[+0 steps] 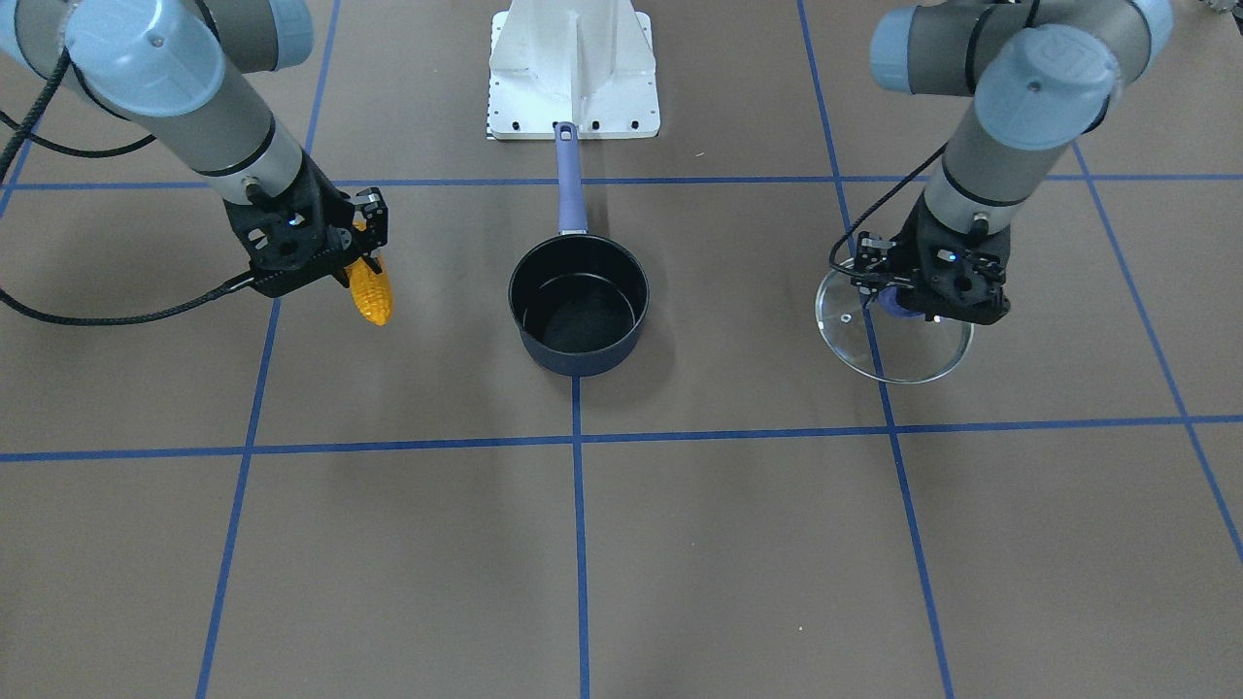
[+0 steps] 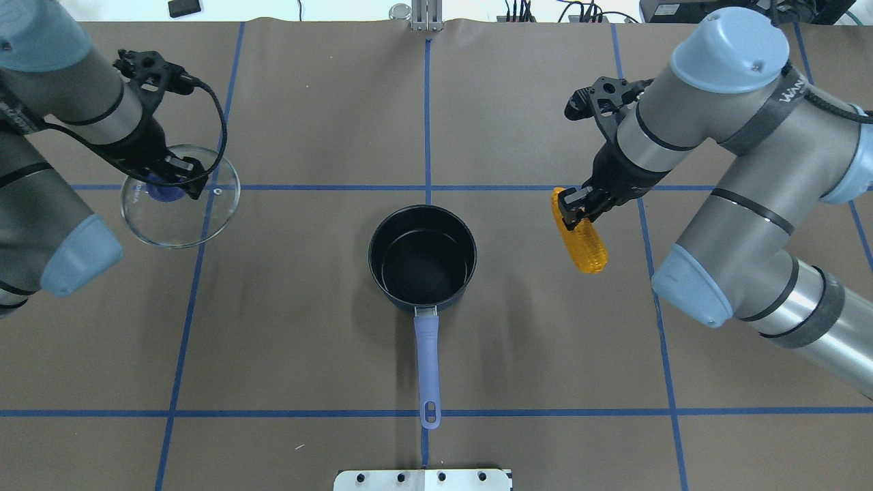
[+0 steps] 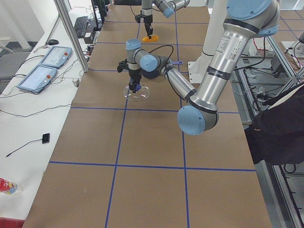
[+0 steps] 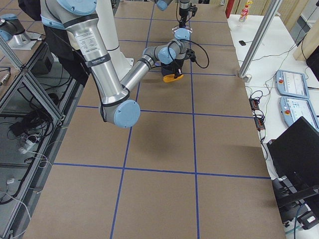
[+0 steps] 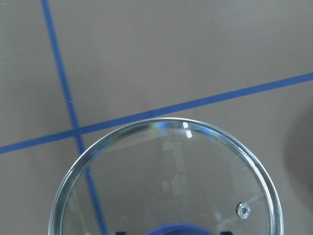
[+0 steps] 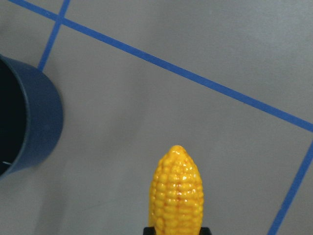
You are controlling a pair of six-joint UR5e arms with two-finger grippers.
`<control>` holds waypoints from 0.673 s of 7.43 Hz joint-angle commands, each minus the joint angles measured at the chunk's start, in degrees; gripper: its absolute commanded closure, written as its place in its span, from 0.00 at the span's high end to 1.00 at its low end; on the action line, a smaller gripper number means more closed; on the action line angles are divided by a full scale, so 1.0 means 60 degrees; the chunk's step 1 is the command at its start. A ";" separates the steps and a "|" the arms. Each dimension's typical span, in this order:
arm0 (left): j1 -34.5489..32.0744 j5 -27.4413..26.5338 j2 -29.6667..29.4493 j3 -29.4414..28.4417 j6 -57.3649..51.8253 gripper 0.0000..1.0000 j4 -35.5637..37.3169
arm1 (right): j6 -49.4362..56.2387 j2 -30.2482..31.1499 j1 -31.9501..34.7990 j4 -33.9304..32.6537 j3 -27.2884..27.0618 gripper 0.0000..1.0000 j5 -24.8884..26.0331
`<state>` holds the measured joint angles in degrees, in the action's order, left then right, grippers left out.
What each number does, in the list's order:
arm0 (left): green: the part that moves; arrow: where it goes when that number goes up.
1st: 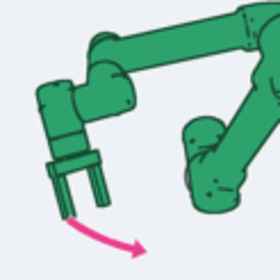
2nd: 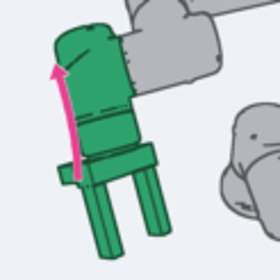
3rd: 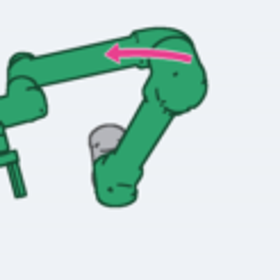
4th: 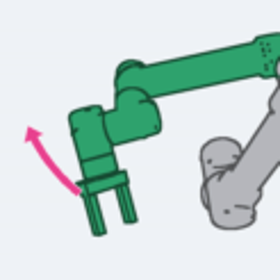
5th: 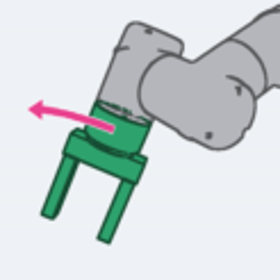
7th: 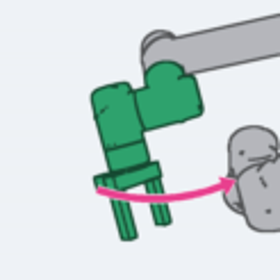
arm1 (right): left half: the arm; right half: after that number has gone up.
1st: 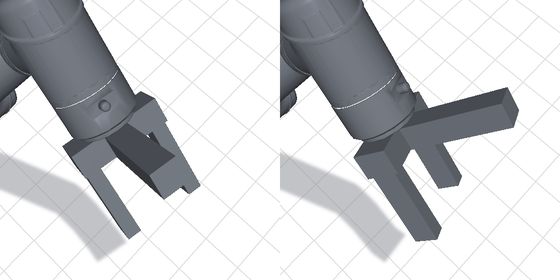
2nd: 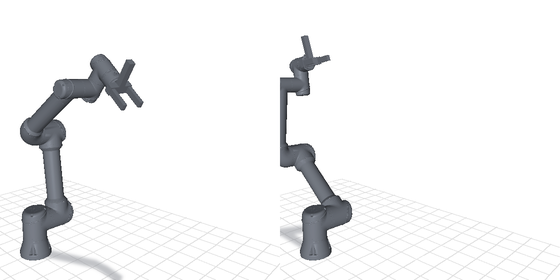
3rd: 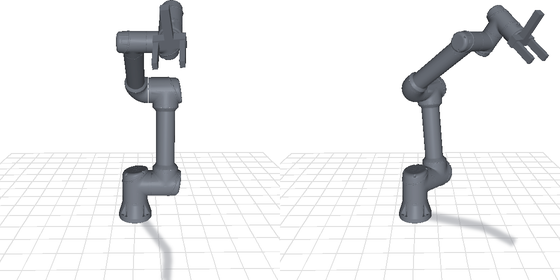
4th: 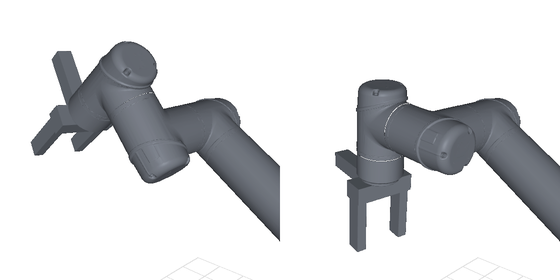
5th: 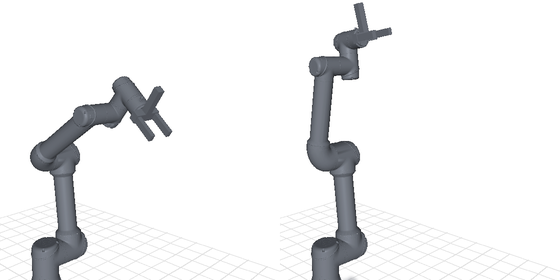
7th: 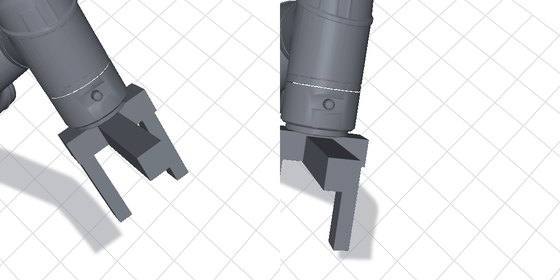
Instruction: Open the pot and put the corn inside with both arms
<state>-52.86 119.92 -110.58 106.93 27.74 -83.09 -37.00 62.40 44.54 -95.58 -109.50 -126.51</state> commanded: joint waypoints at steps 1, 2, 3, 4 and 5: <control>-0.0374 0.0023 0.1431 -0.0707 -0.0842 0.42 -0.2265 | -0.1139 -0.0656 -0.0594 -0.0021 0.0057 0.31 0.0356; -0.0389 0.0081 0.2032 -0.1089 -0.0960 0.42 -0.3338 | -0.1462 -0.0861 -0.0814 -0.0050 0.0071 0.31 0.0561; -0.0433 0.0503 0.2661 -0.1195 -0.1251 0.42 -0.4044 | -0.1943 -0.1226 -0.1121 -0.0297 0.0086 0.31 0.0839; -0.0434 0.0608 0.2871 -0.1268 -0.1283 0.42 -0.4240 | -0.2180 -0.1403 -0.1399 -0.0358 0.0086 0.31 0.1088; -0.0434 0.0609 0.3032 -0.1516 -0.1298 0.42 -0.4590 | -0.2487 -0.1565 -0.1692 -0.0358 0.0173 0.31 0.1337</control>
<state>-55.40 123.04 -94.21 99.33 20.36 -107.73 -49.57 54.43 36.57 -97.43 -108.88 -120.40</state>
